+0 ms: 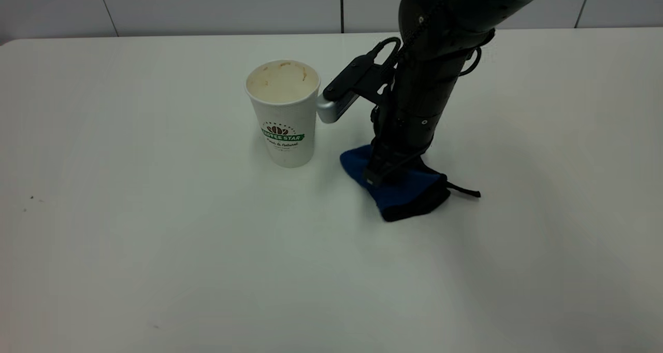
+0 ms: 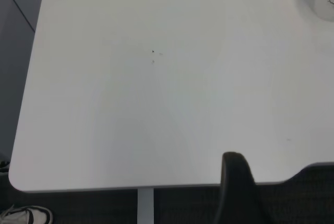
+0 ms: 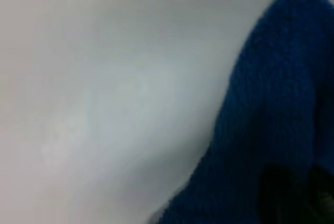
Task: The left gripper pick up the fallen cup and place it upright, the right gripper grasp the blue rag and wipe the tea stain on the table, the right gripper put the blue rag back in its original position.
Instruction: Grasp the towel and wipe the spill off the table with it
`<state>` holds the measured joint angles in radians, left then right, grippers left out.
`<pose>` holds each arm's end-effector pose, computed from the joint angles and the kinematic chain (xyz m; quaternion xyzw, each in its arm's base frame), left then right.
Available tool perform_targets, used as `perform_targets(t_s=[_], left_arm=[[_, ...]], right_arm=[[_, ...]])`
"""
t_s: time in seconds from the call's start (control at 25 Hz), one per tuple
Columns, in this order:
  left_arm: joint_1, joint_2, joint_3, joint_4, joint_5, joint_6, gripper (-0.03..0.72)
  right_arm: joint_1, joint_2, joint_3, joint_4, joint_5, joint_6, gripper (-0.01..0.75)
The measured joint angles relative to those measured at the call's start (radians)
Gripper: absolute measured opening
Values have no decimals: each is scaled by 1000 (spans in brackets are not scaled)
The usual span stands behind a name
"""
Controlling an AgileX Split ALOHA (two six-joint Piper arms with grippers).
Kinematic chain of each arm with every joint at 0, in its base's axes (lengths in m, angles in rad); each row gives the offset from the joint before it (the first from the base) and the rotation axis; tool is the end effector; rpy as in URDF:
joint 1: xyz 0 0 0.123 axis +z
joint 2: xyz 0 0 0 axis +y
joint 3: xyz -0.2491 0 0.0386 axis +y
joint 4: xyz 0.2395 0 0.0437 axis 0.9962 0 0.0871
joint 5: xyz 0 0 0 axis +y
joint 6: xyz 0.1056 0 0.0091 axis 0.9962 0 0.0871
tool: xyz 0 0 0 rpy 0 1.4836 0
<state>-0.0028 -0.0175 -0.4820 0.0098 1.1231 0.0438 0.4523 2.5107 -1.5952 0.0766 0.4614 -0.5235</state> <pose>0.0306 0.0009 0.2560 0.0199 0.8690 0.0150 0.4942 0.3887 0.1929 -0.0263 -0.4359 0.8888 0.0167 0.1407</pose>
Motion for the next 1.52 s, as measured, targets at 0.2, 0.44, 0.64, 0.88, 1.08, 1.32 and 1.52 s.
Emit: perform_targets(t_s=[0.2,0.44,0.64,0.88,1.08,1.32,1.52], left_arm=[[0,0,0,0,0,0,474],[0,0,0,0,0,0,474],[0,0,0,0,0,0,474],[0,0,0,0,0,0,474],[0,0,0,0,0,0,474],[0,0,0,0,0,0,474],[0,0,0,0,0,0,474]], right_arm=[[-4,0,0,-77,-21,17,55],[-28,0,0,-247,-169,234,55],[-40,0,0,-296,-146,327,55],[-133,0,0,-259,22,339,55],[-275,0,-1,-258,55,377,55],[-322,-5,-1,-253,55,423,82],[-320,-70,-1,-204,55,425,257]])
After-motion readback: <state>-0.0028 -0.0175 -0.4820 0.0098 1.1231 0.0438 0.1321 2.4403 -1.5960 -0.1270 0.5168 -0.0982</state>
